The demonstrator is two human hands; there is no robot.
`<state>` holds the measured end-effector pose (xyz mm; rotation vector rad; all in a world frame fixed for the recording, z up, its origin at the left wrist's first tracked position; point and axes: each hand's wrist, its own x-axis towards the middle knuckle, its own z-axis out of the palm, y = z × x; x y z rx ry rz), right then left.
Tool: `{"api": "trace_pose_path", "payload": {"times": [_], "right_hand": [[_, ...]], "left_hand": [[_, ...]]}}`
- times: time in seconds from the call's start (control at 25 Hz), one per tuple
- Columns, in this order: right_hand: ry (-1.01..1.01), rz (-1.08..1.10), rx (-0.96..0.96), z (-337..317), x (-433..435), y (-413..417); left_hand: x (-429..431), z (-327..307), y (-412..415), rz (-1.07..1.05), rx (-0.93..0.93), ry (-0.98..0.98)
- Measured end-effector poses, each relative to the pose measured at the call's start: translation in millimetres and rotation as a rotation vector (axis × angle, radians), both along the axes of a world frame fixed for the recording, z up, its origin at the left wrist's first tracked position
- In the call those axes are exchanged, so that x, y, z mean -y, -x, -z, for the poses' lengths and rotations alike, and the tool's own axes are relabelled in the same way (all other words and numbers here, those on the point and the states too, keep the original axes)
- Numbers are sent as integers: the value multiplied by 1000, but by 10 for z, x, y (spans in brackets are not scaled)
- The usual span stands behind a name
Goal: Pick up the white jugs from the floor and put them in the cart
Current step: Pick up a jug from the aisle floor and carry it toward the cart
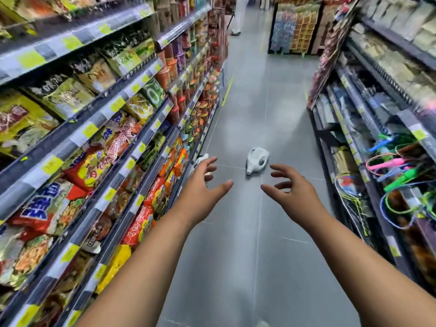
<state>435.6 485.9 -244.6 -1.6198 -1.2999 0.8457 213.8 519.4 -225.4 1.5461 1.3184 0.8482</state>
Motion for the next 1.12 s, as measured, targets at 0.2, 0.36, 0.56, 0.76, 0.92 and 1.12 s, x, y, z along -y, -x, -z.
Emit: {"api": "trace_pose_path", "payload": {"times": [0.2,0.36,0.56,0.76,0.92,1.12], "right_hand": [[26,20,-33,25,-1058,-452],[76,65,-25,244,-1937,-710],[105,172,-50,486,-3210,-917],[165,291,-109,684,-4275,-1095],[198,359,-95,899,-4977,-1398],[217,402,-106,1140,-6152,-2017]], "left_hand": [[-1048,25,-455,-30,-17,21],[-2074,200,-679,-7,-26,43],[-3585,467,-961,94,-61,41],[-4946,620,-1318,235,-133,89],[-5779,786,-1725,303,-162,103],[-6952,996,-2482,361,-181,104]]}}
